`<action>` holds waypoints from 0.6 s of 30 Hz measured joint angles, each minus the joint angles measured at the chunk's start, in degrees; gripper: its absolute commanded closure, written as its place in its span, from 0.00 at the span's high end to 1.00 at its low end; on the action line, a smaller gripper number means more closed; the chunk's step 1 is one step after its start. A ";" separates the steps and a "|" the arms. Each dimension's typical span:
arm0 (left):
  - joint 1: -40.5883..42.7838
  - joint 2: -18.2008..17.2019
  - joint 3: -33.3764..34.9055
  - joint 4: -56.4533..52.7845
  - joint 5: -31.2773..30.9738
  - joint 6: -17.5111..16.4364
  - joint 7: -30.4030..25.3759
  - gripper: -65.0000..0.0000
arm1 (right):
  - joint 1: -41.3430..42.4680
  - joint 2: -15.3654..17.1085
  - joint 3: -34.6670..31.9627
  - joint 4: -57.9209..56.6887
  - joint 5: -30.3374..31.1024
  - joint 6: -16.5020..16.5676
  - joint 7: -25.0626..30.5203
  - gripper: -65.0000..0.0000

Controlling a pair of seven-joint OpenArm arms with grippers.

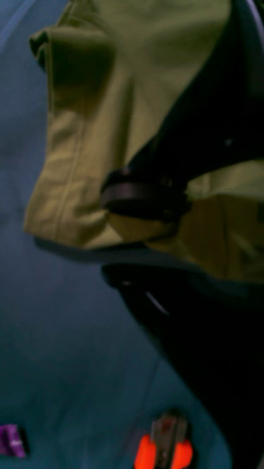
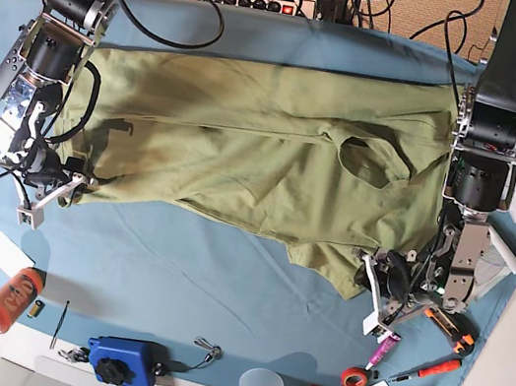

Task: Layout the t-shirt on the table in an organized manner, then fold the t-shirt properly
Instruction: 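Grasp the shirt hem corners with both grippers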

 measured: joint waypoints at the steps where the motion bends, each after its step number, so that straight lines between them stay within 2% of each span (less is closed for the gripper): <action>1: 0.04 0.15 0.02 0.00 -0.20 0.00 0.72 0.17 | 0.00 -0.02 0.00 0.02 -0.11 -0.02 0.00 0.25; 4: 0.11 0.37 0.00 0.00 -1.66 -1.14 2.34 0.00 | 0.00 0.04 0.02 0.02 -0.26 -0.07 -0.22 0.09; 7: 0.11 0.46 0.00 0.00 -2.36 -0.42 2.54 0.00 | -0.02 0.07 0.07 0.02 -0.31 -0.04 -0.28 0.00; 12: 0.07 0.46 0.00 0.17 -2.54 2.56 3.21 0.00 | -0.07 0.33 0.07 0.02 -0.44 0.66 0.31 0.00; 13: 0.02 0.46 0.00 0.61 -3.21 3.61 4.48 0.00 | -0.20 0.33 0.11 0.13 -0.48 1.09 0.50 0.00; 18: -0.39 -0.46 0.02 4.87 -8.68 3.89 10.32 0.00 | -0.96 0.17 0.09 3.69 -0.92 1.92 -0.87 0.00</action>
